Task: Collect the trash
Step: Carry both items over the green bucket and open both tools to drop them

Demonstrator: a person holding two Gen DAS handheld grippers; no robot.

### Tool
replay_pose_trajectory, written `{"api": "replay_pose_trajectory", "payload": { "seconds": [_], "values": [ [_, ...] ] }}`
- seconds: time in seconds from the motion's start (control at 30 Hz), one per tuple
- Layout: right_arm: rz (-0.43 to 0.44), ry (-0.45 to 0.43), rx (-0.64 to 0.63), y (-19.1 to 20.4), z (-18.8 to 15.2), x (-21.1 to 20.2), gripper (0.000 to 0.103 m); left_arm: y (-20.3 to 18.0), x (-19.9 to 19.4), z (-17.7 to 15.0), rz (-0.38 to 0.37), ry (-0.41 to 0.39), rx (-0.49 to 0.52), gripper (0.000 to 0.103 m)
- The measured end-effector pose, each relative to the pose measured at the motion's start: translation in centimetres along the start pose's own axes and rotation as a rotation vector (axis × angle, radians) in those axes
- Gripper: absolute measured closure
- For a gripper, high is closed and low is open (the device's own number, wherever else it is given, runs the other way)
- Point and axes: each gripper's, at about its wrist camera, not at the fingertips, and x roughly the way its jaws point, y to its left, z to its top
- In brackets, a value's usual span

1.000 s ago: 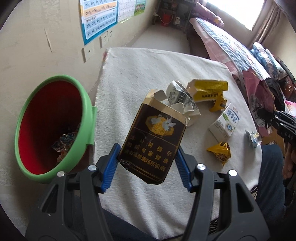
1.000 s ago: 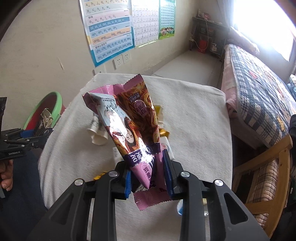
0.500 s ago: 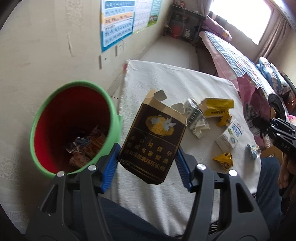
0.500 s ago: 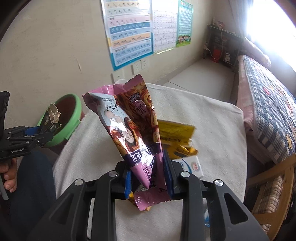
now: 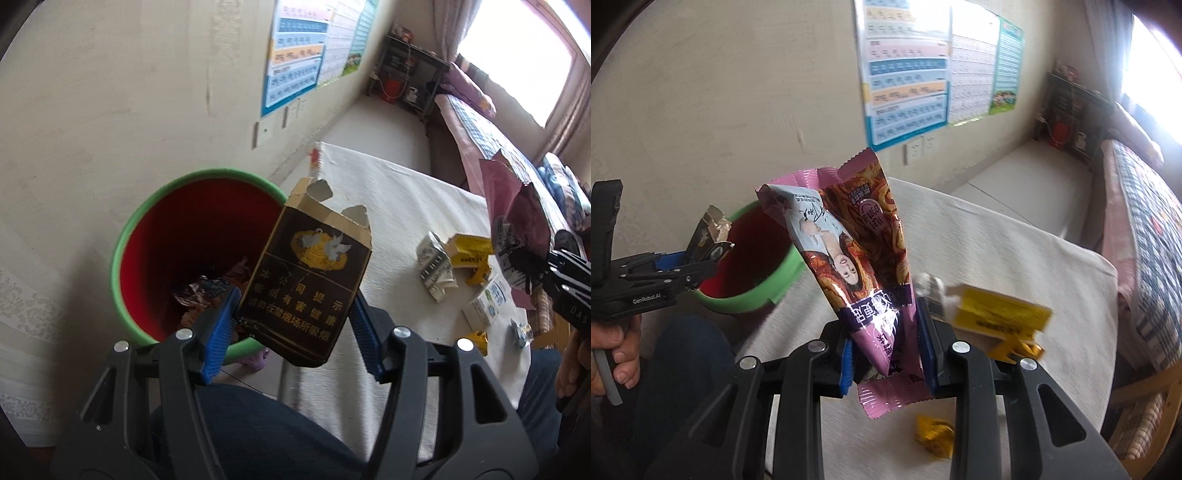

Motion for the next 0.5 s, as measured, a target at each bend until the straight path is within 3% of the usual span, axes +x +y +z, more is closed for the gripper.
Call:
{"api": "replay_pose_trajectory", "payload": {
  "seconds": [0.5],
  "values": [
    [0.116, -0.003, -0.09, 7.6, 4.0, 3.5, 0.075, 6.8, -1.9, 0.2, 0.061, -0.051, -0.148, 0.046]
  ]
}}
